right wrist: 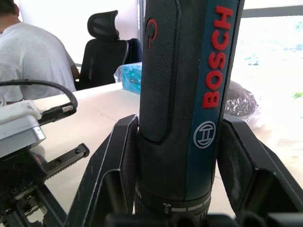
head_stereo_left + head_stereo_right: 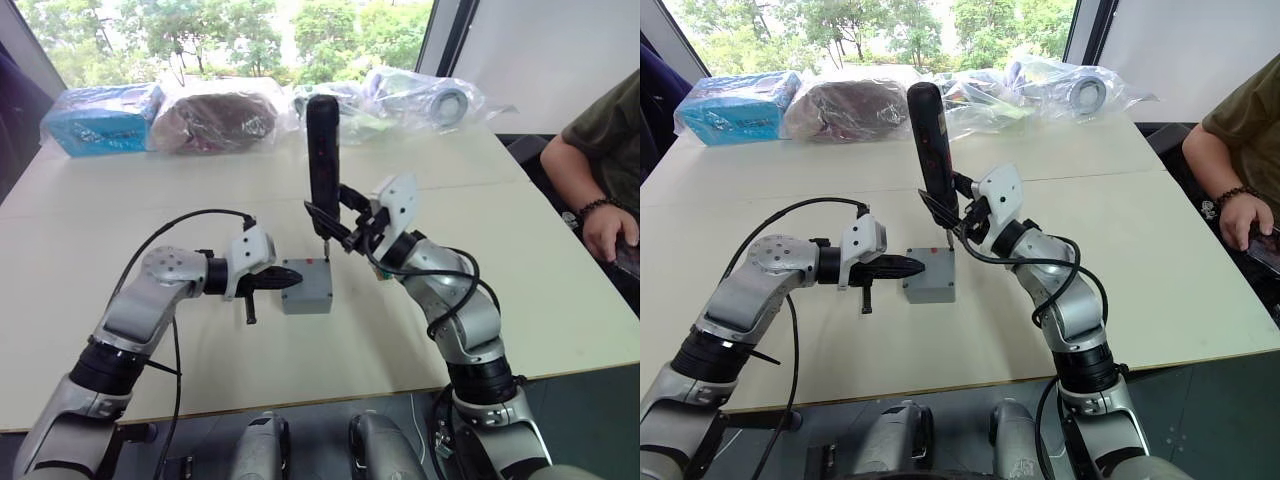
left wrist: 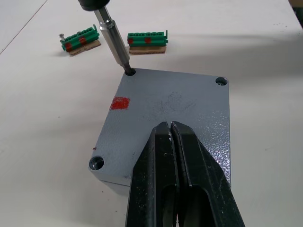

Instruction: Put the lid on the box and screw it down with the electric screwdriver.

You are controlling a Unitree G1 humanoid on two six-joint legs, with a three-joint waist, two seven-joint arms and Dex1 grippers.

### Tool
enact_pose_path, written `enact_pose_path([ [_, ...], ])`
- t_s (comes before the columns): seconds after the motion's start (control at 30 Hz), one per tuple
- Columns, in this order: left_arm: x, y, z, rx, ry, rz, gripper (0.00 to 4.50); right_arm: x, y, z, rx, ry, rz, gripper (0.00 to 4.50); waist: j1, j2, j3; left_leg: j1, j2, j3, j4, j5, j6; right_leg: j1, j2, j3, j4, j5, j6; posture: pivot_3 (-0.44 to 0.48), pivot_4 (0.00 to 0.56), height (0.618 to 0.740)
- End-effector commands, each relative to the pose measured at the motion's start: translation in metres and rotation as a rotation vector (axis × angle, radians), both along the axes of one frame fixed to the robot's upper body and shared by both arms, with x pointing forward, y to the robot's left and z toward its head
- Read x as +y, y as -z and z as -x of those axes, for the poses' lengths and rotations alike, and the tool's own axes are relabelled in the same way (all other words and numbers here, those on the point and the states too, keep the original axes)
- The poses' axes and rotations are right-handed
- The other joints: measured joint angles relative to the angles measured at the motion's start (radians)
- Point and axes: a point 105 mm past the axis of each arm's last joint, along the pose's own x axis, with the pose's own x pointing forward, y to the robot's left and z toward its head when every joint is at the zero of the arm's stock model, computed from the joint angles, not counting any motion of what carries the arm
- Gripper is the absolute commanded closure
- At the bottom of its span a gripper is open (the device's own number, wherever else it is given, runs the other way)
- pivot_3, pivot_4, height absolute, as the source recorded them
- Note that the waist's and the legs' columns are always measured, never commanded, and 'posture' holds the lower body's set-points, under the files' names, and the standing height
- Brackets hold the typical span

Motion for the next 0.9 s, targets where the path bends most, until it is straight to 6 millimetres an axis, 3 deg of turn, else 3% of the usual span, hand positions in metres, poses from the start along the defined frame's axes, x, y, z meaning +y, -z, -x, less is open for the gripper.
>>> enact_pose_path([
  [0.03,0.001,0.003,0.001,0.010,0.006,-0.014,4.50,0.004,-0.006,0.009,-0.052,-0.002,-0.016,2.66,-0.001,0.000,0.000,0.000,0.000,0.000,0.000,0.000,0.000,0.000,0.000,0.000,0.000,0.000,0.000,0.000,0.150,0.740],
  [0.3,0.002,0.006,0.003,0.022,0.007,-0.020,4.50,0.009,0.009,0.015,0.004,-0.013,0.008,2.66,-0.001,0.000,0.000,0.003,0.000,0.000,0.000,0.000,0.000,0.002,0.000,0.000,0.000,0.000,0.000,0.000,0.150,0.740],
  [0.57,0.004,0.015,0.004,0.036,0.000,-0.041,4.50,0.000,0.052,-0.001,0.245,0.081,0.083,2.66,-0.002,-0.003,-0.007,0.009,0.000,-0.001,-0.002,0.000,0.000,0.007,0.000,0.001,0.000,0.000,0.000,0.000,0.150,0.740],
  [0.9,0.006,0.019,0.001,0.044,-0.016,-0.041,4.50,-0.004,0.077,-0.001,0.357,0.114,0.143,2.66,-0.001,-0.007,-0.026,0.017,0.001,-0.002,-0.003,-0.001,0.001,0.015,-0.001,0.001,-0.001,-0.003,-0.004,0.000,0.150,0.740],
])
